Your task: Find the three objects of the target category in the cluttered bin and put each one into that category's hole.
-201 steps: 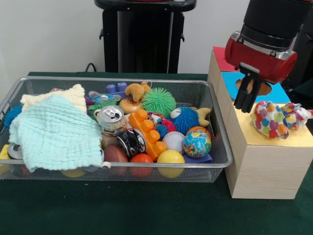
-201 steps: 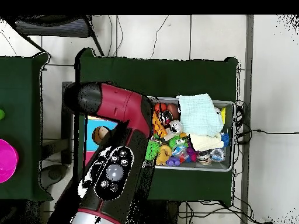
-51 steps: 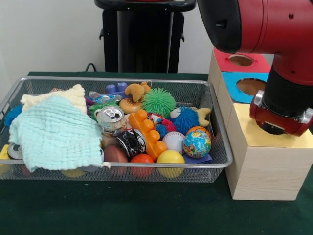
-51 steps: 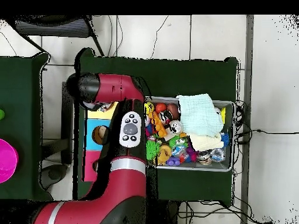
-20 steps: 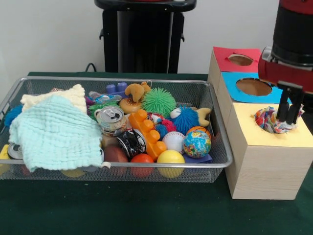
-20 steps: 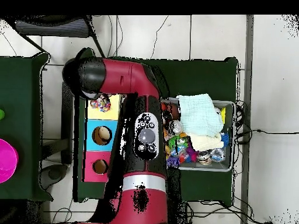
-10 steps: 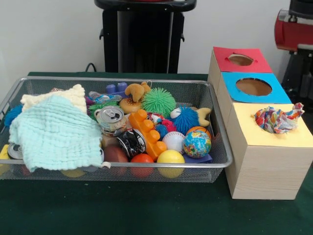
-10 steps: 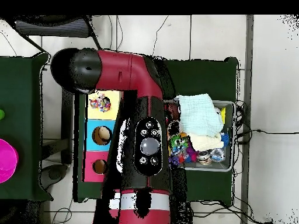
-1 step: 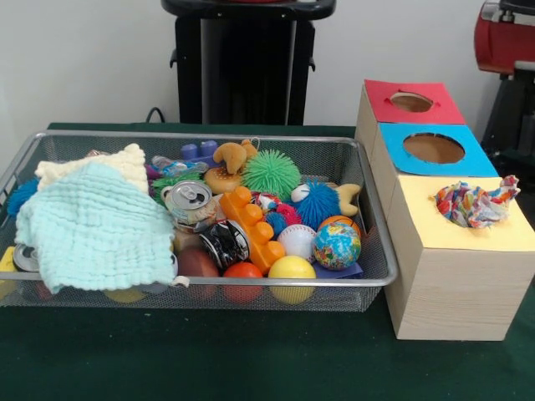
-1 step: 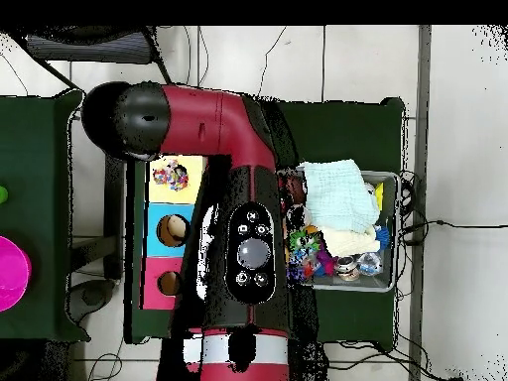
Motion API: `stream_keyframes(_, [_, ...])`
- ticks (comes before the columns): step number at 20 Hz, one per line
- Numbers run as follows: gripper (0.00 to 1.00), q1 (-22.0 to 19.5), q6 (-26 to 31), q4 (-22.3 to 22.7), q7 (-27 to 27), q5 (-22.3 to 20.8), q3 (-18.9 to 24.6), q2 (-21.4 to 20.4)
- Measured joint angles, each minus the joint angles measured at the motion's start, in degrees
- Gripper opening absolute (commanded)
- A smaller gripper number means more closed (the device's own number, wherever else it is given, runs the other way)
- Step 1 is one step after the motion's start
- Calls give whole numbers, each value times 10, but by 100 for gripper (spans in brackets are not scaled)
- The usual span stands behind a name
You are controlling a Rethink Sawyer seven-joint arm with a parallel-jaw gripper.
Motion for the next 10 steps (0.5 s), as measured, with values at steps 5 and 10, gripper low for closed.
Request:
stream_keyframes(5, [0,0,0,10,0,0,0,9])
stream_keyframes(10, [0,1,-6,28,0,-1,0,23])
